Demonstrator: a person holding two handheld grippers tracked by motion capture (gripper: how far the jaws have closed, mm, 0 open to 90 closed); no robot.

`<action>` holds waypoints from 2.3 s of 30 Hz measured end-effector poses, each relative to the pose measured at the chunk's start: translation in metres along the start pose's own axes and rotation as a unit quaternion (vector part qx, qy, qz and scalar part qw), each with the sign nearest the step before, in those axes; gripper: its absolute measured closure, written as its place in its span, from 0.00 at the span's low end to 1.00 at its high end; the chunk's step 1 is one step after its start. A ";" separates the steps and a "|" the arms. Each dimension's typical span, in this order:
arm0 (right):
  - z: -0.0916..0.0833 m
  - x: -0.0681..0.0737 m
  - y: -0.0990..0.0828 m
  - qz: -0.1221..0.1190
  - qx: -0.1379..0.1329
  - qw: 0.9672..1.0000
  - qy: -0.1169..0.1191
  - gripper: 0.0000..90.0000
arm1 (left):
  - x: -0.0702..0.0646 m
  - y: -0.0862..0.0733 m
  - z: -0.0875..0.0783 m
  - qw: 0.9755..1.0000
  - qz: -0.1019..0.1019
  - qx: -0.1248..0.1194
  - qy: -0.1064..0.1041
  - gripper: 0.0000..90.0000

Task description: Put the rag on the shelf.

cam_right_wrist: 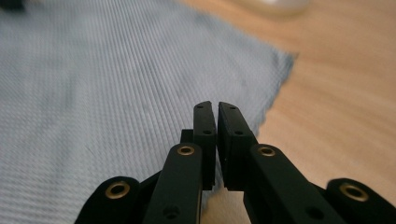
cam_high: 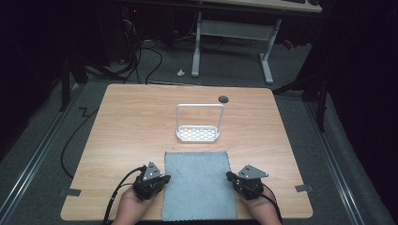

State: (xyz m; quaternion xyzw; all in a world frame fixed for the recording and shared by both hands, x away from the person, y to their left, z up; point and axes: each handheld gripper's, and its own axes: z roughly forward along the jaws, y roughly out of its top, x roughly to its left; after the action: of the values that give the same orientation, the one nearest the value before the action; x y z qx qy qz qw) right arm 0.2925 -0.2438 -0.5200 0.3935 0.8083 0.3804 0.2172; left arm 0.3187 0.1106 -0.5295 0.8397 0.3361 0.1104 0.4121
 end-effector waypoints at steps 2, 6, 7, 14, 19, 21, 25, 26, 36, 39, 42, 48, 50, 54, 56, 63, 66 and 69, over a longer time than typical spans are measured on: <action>-0.006 0.001 0.004 0.000 -0.020 1.000 -0.008 0.94 | 0.003 0.002 -0.003 1.000 -0.005 -0.009 0.007 0.95; -0.005 0.002 0.000 -0.006 -0.020 1.000 -0.013 0.89 | 0.019 0.010 -0.003 0.999 -0.012 -0.016 0.044 0.85; -0.005 0.001 0.000 -0.006 -0.021 1.000 -0.014 0.89 | 0.023 0.013 -0.002 0.998 -0.016 -0.019 0.051 0.82; -0.007 -0.002 -0.001 0.005 -0.025 1.000 -0.017 0.86 | 0.042 0.033 0.017 0.997 -0.033 -0.011 0.073 0.77; -0.007 -0.004 -0.001 0.007 -0.024 1.000 -0.015 0.83 | 0.050 0.042 0.033 0.995 -0.047 0.000 0.086 0.78; -0.006 -0.003 0.002 0.013 -0.020 1.000 -0.016 0.84 | 0.053 0.044 0.039 0.994 -0.056 0.007 0.091 0.77; 0.000 -0.008 0.010 0.030 -0.020 0.999 -0.012 0.78 | 0.052 0.043 0.044 0.994 -0.061 0.013 0.091 0.77; 0.000 -0.008 0.010 0.030 -0.020 0.999 -0.012 0.78 | 0.052 0.043 0.044 0.994 -0.061 0.013 0.091 0.76; 0.037 -0.026 0.034 0.049 0.023 0.997 -0.052 0.70 | 0.050 0.039 0.046 0.993 -0.079 -0.003 0.087 0.89; 0.048 -0.036 0.038 0.068 0.033 0.995 -0.057 0.70 | 0.049 0.039 0.046 0.993 -0.070 -0.005 0.094 0.95; 0.058 -0.042 0.040 0.071 0.051 0.995 -0.055 0.69 | 0.049 0.038 0.046 0.993 -0.069 -0.006 0.095 0.97; 0.068 -0.044 0.041 0.083 0.056 0.993 -0.057 0.68 | 0.048 0.038 0.046 0.993 -0.067 -0.005 0.095 0.98; 0.069 -0.043 0.042 0.078 0.055 0.994 -0.057 0.69 | 0.048 0.038 0.046 0.993 -0.067 -0.004 0.095 0.98; 0.069 -0.042 0.042 0.076 0.056 0.994 -0.057 0.71 | 0.048 0.038 0.046 0.993 -0.068 -0.005 0.092 0.99; 0.069 -0.042 0.042 0.076 0.056 0.994 -0.056 0.73 | 0.048 0.038 0.046 0.994 -0.069 -0.005 0.090 0.99; 0.069 -0.039 0.042 0.072 0.056 0.995 -0.048 0.85 | 0.048 0.038 0.046 0.994 -0.066 -0.004 0.091 0.99; 0.069 -0.040 0.042 0.076 0.055 0.995 -0.046 0.91 | 0.048 0.038 0.046 0.994 -0.066 -0.004 0.091 0.99; 0.069 -0.041 0.042 0.079 0.056 0.994 -0.045 0.95 | 0.048 0.038 0.046 0.994 -0.065 -0.004 0.090 0.99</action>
State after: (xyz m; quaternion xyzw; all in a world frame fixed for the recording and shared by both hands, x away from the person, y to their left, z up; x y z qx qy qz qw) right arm 0.3816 -0.2286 -0.5273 0.4839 0.7842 0.3329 0.2002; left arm 0.3934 0.0974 -0.5341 0.8008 0.4256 0.1600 0.3898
